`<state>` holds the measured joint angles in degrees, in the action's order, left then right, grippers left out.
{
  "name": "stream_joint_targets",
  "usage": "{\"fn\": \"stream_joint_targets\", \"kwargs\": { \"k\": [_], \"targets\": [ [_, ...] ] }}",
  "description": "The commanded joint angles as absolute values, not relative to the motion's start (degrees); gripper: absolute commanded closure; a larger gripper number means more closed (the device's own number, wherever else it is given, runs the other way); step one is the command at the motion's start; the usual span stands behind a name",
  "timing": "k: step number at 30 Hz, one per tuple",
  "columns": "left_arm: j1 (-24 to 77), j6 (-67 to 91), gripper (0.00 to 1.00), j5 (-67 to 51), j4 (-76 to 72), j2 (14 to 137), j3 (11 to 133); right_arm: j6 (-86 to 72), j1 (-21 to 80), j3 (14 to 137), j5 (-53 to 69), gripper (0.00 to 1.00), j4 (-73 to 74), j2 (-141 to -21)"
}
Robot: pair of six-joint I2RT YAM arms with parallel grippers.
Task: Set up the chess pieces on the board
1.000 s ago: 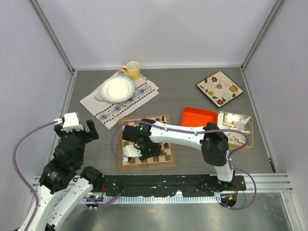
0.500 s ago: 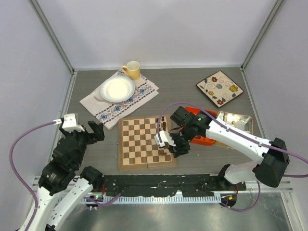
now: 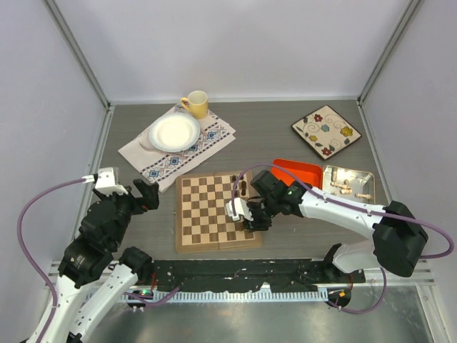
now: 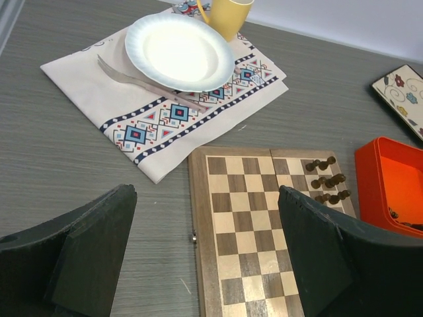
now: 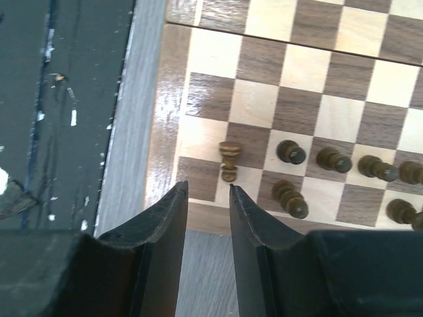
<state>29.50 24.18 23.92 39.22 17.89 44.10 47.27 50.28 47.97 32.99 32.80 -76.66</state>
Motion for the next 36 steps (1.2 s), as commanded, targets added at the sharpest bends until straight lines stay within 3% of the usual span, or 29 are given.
{"fn": "stream_joint_targets", "kwargs": {
  "k": [1,25,36],
  "targets": [
    [29.27,25.66,0.07,22.76,36.74,18.46,43.77,45.18,51.24,46.41,27.7,0.63,22.51,-77.52],
    [29.27,25.49,0.08,22.41,37.18,18.02,43.15,45.88,53.88,43.95,23.03,0.63,19.07,-82.0],
    [29.18,25.31,0.07,22.76,37.62,17.32,43.24,46.41,54.49,45.35,23.73,0.8,22.84,-84.46]
  ]
}}
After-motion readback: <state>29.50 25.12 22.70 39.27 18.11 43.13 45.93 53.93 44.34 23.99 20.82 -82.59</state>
